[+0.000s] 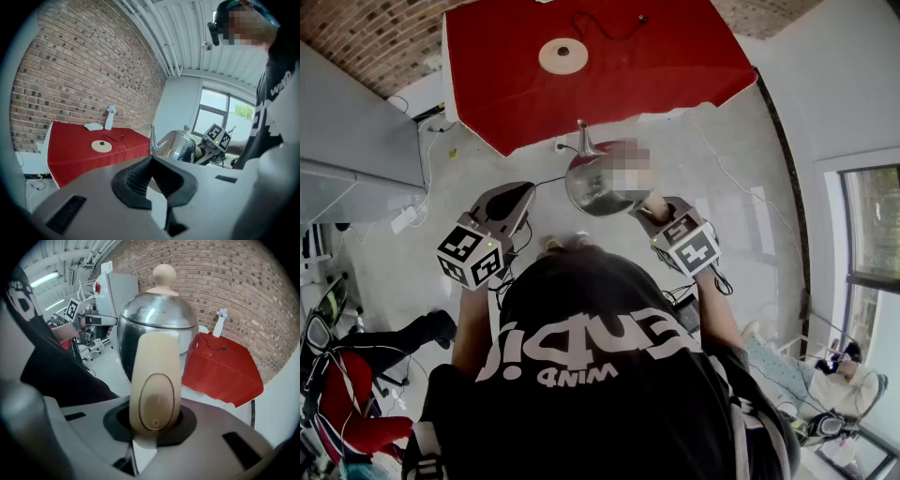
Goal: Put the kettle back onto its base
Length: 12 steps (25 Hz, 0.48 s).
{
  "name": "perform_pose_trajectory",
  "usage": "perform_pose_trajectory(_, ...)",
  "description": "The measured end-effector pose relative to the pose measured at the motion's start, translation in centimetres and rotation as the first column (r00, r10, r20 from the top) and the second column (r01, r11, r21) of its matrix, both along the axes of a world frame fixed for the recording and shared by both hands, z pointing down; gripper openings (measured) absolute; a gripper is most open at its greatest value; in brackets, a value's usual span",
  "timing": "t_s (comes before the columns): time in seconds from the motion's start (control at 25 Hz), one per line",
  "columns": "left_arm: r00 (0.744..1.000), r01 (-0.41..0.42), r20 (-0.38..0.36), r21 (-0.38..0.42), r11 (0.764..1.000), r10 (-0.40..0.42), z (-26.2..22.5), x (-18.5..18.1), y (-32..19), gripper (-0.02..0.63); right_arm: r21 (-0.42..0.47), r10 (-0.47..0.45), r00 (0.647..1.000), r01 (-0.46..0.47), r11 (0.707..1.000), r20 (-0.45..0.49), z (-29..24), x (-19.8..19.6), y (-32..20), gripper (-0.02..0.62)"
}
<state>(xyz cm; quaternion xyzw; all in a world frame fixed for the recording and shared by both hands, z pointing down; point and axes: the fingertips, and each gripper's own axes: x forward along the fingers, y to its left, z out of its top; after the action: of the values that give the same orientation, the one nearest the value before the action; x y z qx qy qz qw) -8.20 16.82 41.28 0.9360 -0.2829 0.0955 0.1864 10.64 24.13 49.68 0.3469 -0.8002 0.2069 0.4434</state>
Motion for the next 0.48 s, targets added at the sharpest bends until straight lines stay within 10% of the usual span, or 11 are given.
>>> perform_pose_trajectory(0.48, 1.0, -0.006, -0.013, -0.014, 1.0, 0.006, 0.05, 0.74, -0.41, 0.009, -0.001, 0.015, 1.0, -0.015, 1.0, 0.007, 0.36, 0.83, -0.84, 0.071)
